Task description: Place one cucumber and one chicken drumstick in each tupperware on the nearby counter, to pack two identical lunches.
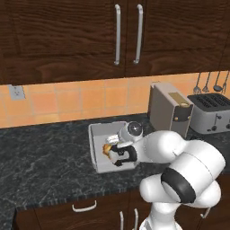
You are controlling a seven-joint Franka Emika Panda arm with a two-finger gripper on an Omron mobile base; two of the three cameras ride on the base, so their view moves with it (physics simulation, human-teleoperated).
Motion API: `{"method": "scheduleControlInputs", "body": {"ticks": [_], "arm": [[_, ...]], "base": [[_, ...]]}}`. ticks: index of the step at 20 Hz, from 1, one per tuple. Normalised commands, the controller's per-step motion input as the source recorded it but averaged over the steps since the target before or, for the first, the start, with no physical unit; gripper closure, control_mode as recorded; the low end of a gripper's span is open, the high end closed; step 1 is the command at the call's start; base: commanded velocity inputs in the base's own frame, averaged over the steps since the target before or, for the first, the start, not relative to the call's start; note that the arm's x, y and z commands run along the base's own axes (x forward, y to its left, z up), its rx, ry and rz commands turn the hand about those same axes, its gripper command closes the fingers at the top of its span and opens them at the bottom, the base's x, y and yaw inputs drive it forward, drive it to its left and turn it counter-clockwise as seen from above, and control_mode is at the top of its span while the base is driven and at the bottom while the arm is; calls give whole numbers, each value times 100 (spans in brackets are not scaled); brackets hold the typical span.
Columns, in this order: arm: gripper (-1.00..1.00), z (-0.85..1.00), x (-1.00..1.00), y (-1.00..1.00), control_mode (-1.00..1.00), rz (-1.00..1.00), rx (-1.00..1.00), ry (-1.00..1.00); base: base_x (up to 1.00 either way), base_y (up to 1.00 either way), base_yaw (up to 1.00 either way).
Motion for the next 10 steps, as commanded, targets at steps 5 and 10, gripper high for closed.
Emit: {"method": "scheduleControlInputs", "body": {"ticks": [5,10], "arm": [[-100,100,0,79,-100,-1,-5,0],[-100,100,-77,45,-100,1,-2,0]], "base": [[0,0,0],[0,0,0]]}}
